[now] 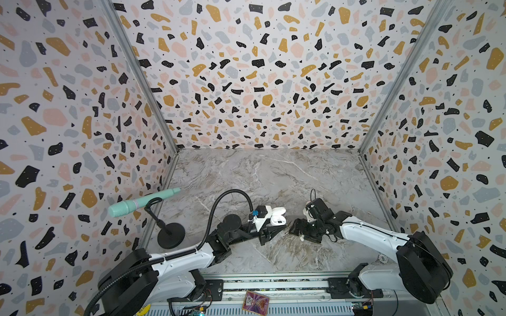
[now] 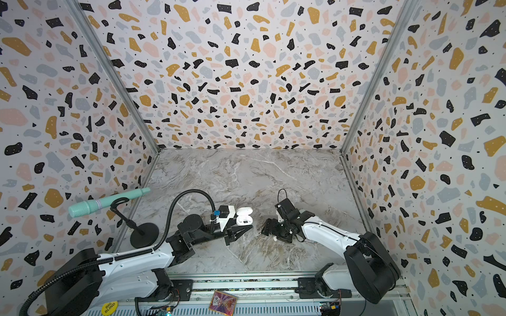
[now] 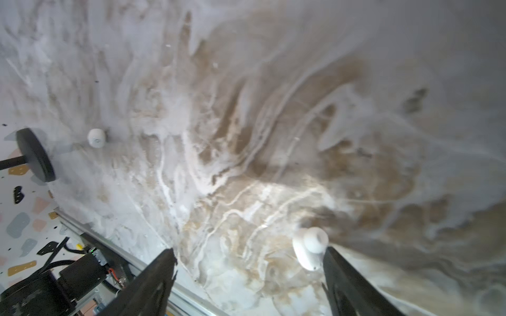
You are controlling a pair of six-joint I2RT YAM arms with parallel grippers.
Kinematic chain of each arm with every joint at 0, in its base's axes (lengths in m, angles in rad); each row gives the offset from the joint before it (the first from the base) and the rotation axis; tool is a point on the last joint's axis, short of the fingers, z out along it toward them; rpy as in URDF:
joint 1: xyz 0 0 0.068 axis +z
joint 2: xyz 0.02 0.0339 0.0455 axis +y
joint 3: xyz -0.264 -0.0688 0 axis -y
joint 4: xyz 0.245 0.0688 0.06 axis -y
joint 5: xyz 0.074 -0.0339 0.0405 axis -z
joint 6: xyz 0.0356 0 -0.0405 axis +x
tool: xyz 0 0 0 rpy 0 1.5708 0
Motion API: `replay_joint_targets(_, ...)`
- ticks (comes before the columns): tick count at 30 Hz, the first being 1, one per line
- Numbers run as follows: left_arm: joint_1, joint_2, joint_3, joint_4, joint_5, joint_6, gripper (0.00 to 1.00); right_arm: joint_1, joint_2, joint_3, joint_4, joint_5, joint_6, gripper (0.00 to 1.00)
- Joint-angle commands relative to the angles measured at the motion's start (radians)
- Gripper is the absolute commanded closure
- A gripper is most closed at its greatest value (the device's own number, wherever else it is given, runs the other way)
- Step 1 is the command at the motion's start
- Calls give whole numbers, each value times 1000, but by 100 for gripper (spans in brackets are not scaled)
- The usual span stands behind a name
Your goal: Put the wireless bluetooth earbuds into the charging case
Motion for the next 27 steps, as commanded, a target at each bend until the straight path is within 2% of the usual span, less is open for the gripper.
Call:
replay_joint_targets(1, 6, -19, 5, 40, -8, 15, 83, 28, 3, 57, 11, -25, 40, 15)
replay_joint_targets(11, 7, -25, 3, 36, -9, 17, 83, 28, -40, 62, -122, 63, -1, 15)
replay_joint_targets(15, 7, -25, 5, 36, -8, 15, 83, 38, -61, 27, -140, 70, 24, 18)
replay_joint_targets(21, 7, -25, 5, 36, -11, 14, 83, 93, -75, -30, -97, 71, 116, 18)
replay_joint_targets(27, 9, -32, 2, 33, -12, 11, 83, 96, -31, -29, -67, 90, 118, 18)
